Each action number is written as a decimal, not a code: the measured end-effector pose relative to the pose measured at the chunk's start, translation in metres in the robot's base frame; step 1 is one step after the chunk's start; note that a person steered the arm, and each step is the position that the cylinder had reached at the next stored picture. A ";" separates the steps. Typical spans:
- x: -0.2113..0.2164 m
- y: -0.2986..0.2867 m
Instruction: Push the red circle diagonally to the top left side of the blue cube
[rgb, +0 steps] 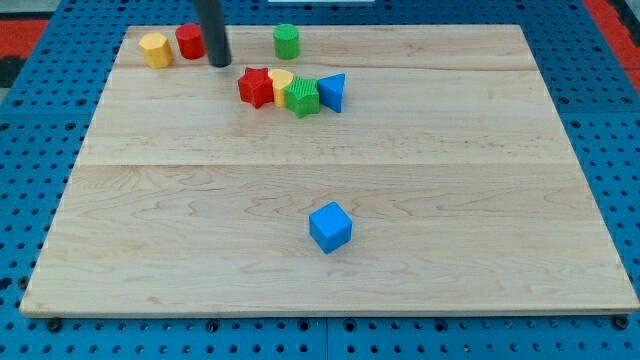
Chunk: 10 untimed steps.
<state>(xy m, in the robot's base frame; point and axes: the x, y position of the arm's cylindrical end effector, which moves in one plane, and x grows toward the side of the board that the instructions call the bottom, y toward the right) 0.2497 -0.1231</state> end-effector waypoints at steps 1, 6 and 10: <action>-0.048 0.001; -0.019 -0.054; 0.026 0.014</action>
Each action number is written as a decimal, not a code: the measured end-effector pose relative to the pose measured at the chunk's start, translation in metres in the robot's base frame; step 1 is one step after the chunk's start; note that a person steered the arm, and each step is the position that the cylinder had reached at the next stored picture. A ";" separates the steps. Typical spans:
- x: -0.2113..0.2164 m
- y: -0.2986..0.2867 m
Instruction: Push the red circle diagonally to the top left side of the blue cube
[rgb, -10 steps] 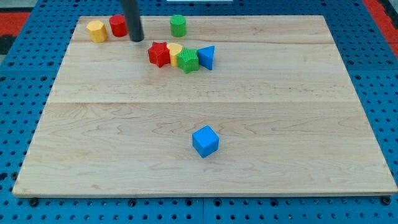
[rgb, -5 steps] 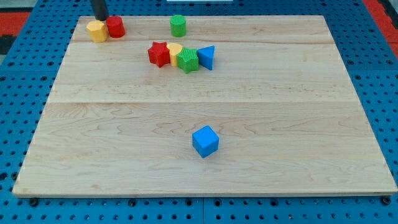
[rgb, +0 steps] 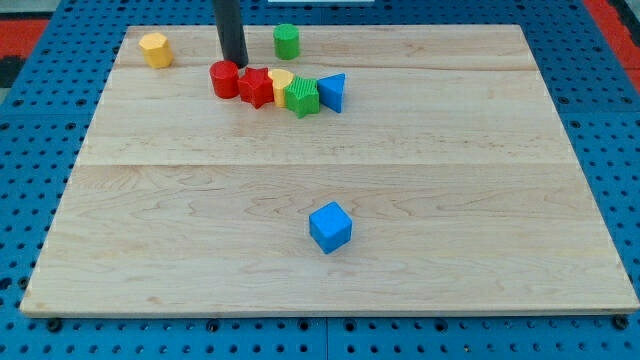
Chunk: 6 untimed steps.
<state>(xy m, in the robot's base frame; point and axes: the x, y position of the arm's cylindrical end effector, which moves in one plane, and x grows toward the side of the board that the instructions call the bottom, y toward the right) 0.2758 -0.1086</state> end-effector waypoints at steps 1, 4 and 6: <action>0.001 0.000; 0.073 -0.060; 0.108 -0.054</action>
